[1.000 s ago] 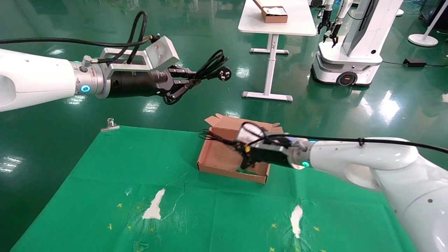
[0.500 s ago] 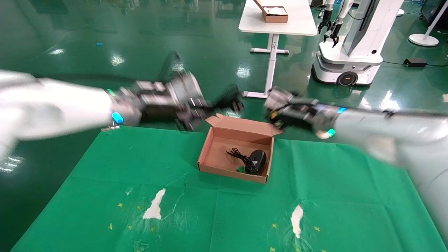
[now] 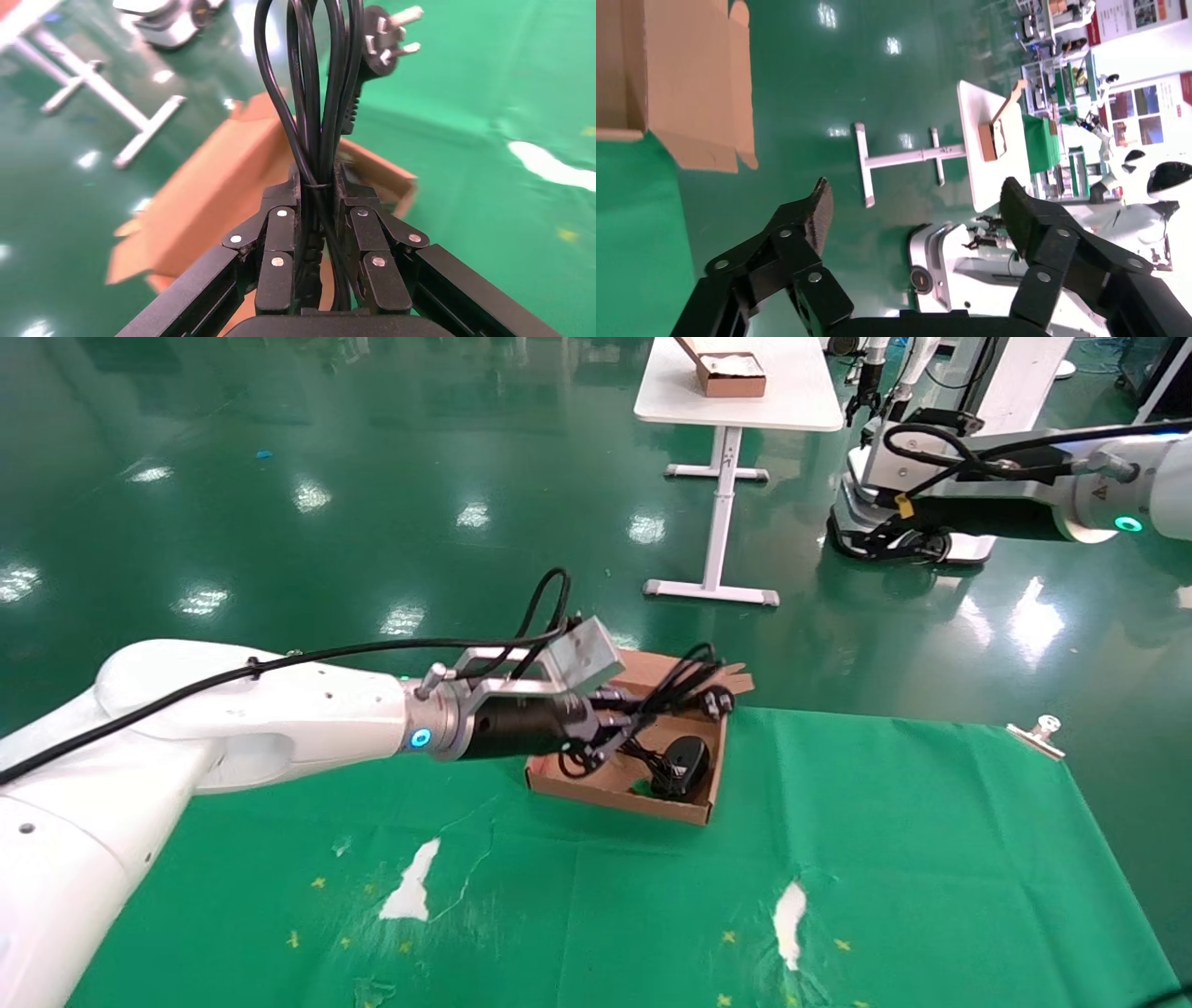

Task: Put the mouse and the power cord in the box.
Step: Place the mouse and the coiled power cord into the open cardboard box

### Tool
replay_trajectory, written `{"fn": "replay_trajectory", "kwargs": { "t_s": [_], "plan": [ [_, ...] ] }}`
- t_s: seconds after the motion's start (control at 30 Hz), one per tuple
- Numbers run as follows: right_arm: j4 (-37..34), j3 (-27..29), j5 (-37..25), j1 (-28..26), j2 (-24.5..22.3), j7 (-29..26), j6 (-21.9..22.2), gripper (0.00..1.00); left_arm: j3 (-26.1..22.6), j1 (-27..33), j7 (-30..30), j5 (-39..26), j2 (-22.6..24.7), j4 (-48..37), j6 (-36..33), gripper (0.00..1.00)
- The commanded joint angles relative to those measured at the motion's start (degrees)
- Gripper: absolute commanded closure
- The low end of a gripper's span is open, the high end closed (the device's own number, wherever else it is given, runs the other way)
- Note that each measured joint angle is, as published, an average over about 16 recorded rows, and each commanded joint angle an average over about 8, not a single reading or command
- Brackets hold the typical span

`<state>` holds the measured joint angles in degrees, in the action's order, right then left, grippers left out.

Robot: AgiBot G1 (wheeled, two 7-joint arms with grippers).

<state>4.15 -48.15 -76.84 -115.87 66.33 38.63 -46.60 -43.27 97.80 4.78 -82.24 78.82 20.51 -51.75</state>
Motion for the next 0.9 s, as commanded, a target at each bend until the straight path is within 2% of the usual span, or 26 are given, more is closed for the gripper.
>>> {"fn": "replay_trajectory", "kwargs": {
  "t_s": [0.03, 0.23, 0.3, 0.73, 0.9],
  "plan": [
    [-0.5, 0.0, 0.0, -0.4, 0.0, 0.3, -1.0, 0.00, -2.1, -0.4, -3.1, 0.4, 0.0, 2.4, 2.3, 0.94],
    [-1.3, -0.1, -0.1, -1.1, -0.1, 0.7, -1.5, 0.00, -6.9, -0.6, -6.5, 0.6, 0.1, 5.9, 7.0, 0.20],
    [-1.4, -0.1, -0.2, -1.2, -0.2, 0.8, -1.6, 0.00, -7.5, -0.7, -6.7, 0.6, 0.1, 6.4, 7.7, 0.01],
    [-1.1, 0.0, 0.0, -0.7, 0.0, 0.6, -1.5, 0.00, -6.1, -0.7, -6.3, 0.8, -0.2, 5.9, 6.4, 0.00],
    [1.7, 1.3, 1.4, 1.5, -1.3, -1.4, -3.0, 0.00, -4.5, -2.4, -6.7, 2.7, -2.3, 8.1, 4.4, 0.00]
  ]
}}
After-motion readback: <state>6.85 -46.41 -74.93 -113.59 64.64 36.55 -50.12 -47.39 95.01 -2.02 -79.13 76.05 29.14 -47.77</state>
